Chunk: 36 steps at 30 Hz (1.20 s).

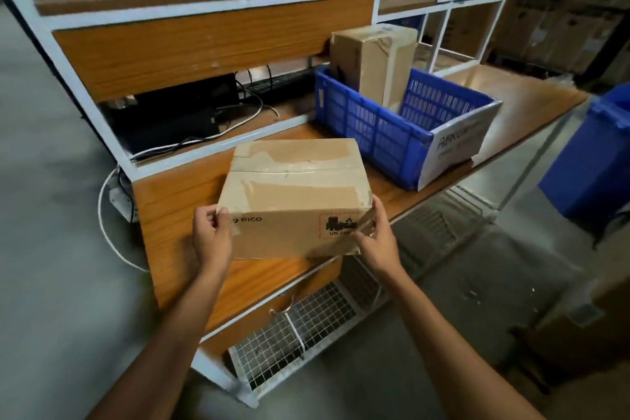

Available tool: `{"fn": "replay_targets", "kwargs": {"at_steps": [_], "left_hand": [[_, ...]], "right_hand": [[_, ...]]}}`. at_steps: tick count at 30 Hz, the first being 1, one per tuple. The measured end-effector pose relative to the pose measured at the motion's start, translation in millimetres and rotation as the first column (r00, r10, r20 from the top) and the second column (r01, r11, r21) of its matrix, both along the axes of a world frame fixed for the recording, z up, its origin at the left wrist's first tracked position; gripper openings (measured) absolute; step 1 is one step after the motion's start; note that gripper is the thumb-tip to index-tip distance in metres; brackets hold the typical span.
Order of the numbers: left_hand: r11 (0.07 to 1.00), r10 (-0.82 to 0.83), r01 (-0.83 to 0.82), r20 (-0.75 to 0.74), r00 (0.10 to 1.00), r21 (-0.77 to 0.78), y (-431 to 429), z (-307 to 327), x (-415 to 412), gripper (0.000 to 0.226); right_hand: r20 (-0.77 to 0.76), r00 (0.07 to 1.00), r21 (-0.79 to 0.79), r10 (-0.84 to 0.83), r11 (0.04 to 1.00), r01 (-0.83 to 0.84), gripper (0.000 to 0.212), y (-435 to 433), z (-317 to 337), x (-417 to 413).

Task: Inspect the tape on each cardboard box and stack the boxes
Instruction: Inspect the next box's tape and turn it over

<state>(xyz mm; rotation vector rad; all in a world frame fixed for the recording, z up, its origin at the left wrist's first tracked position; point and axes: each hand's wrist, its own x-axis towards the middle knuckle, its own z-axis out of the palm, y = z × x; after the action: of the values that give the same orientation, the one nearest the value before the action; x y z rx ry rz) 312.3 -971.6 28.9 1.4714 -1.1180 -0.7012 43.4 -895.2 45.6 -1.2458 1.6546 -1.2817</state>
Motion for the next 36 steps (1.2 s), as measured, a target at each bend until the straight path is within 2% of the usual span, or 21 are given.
{"fn": "replay_targets", "kwargs": {"at_steps": [5,7,10,11,13,14,16,18,20,21,23,25,26,29,32,34,36], "left_hand": [[0.999,0.038,-0.038,-0.018,0.999,0.019,-25.6,2.2,5.8,0.008],[0.998,0.058,-0.057,-0.031,0.998,0.034,-36.3,3.1,9.1,0.006],[0.998,0.05,-0.048,-0.05,0.997,0.049,-51.1,4.4,16.3,0.008],[0.998,0.035,-0.032,-0.043,0.998,0.05,-56.0,5.0,19.2,0.011],[0.999,0.007,-0.01,0.078,0.997,0.036,-65.6,6.2,26.0,0.021],[1.0,0.012,-0.018,0.225,0.974,0.022,-71.7,8.9,28.8,0.026],[0.997,0.006,0.037,0.533,0.846,-0.07,-82.7,16.0,31.2,0.029],[0.963,-0.037,0.212,0.698,0.715,-0.166,-93.0,21.3,31.0,0.024],[0.93,-0.077,0.327,0.78,0.621,-0.169,-104.0,20.1,32.4,0.021],[0.925,-0.106,0.352,0.788,0.607,-0.146,-107.4,17.5,33.0,0.02],[0.927,-0.165,0.361,0.749,0.642,-0.106,-110.9,14.5,34.4,0.021],[0.928,-0.24,0.372,0.72,0.651,-0.027,-115.6,16.9,35.1,0.03],[0.919,-0.293,0.392,0.736,0.61,0.042,-118.1,19.8,35.7,0.036],[0.827,-0.511,0.469,0.763,0.396,0.311,-135.4,34.8,43.2,0.051],[0.732,-0.648,0.473,0.714,0.263,0.49,-160.6,47.2,47.1,0.066],[0.72,-0.66,0.462,0.717,0.225,0.518,-171.7,47.7,43.5,0.071],[0.714,-0.665,0.45,0.721,0.197,0.536,-175.1,45.5,40.0,0.07]], "right_hand": [[0.008,0.999,0.023,0.045,0.999,-0.045,0.085,-41.8,-5.6,-2.0],[0.011,1.0,0.033,0.013,0.999,-0.013,0.074,-54.7,-5.8,-1.6],[-0.017,0.995,0.045,-0.1,0.994,0.1,0.044,-76.0,0.1,0.7],[-0.06,0.989,0.059,-0.133,0.989,0.136,0.043,-83.9,2.3,1.7],[-0.249,0.952,0.065,-0.179,0.977,0.201,0.053,-98.3,7.0,5.1],[-0.384,0.902,0.023,-0.196,0.975,0.222,0.054,-105.1,10.2,8.1],[-0.584,0.786,-0.104,-0.204,0.979,0.177,0.046,-115.4,17.4,17.3],[-0.659,0.741,-0.138,-0.131,0.989,0.052,0.032,-124.8,24.7,28.9],[-0.688,0.725,-0.125,-0.04,0.99,-0.065,0.022,-135.5,28.6,42.2],[-0.696,0.718,-0.111,0.004,0.987,-0.113,0.019,-140.0,28.3,49.2],[-0.755,0.654,-0.091,0.049,0.98,-0.178,0.017,-147.8,23.7,62.2],[-0.81,0.585,-0.076,0.043,0.981,-0.178,0.02,-152.9,19.8,71.8],[-0.818,0.573,-0.063,0.043,0.985,-0.163,0.021,-155.1,18.4,74.2],[-0.805,0.584,-0.005,0.102,0.984,-0.179,0.028,-164.1,25.0,78.1],[-0.796,0.526,0.184,0.301,0.947,-0.263,0.058,-185.7,31.8,82.2],[-0.807,0.43,0.308,0.406,0.909,-0.28,0.085,-197.7,31.5,87.9],[-0.816,0.355,0.375,0.457,0.885,-0.277,0.094,-203.1,28.3,93.2]]}}
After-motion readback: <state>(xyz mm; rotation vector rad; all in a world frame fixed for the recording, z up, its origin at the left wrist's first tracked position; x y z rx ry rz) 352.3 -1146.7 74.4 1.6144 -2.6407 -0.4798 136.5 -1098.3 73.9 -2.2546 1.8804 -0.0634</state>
